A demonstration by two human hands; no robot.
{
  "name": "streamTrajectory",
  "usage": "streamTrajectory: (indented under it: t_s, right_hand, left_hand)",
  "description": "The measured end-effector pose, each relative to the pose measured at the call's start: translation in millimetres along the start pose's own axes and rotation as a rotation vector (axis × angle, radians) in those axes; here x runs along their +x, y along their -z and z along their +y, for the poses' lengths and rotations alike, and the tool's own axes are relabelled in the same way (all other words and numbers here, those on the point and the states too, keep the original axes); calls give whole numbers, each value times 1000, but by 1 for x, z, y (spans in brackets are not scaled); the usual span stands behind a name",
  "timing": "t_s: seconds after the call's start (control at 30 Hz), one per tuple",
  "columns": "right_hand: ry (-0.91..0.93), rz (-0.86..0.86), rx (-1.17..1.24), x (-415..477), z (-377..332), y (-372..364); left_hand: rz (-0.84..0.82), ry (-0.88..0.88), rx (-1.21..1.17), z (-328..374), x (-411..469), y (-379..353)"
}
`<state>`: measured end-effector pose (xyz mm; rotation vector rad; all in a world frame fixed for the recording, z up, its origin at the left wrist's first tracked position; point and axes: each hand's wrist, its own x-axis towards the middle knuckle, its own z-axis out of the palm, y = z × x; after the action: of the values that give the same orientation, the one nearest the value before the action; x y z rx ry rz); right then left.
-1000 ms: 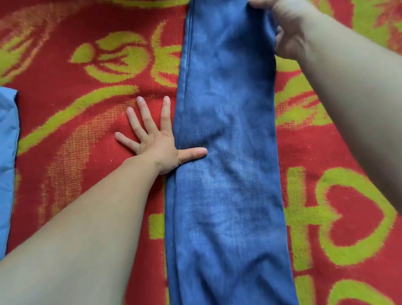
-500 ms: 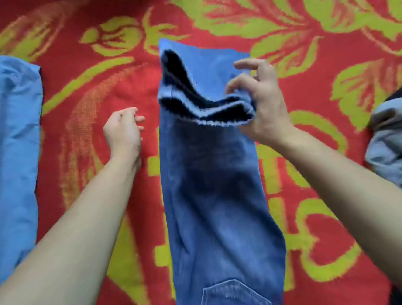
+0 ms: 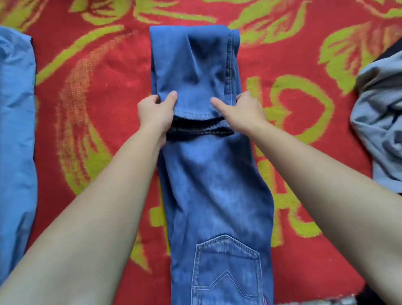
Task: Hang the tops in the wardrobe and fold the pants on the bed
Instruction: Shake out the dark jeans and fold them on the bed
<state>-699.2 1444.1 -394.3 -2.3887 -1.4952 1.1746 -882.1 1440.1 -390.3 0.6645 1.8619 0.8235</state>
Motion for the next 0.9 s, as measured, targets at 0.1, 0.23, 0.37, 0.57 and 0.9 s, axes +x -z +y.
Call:
streamTrajectory:
  t_s: [0.1, 0.23, 0.37, 0.57, 0.9]
  right_hand:
    - [149, 120, 82, 0, 0, 3]
    - [328, 154, 27, -9, 28, -12]
    - [343, 140, 70, -28, 50, -29]
    - [681, 191, -510, -149, 140, -78]
    - [478, 399, -174, -200, 188, -91]
  left_hand:
    - [-52, -34, -226, 6, -5, 1]
    - [97, -214, 273, -34, -13, 7]
    - [226, -287, 443, -65, -39, 12]
    - [-26, -576, 1295, -185, -157, 43]
    - [156, -299, 983, -263, -251, 58]
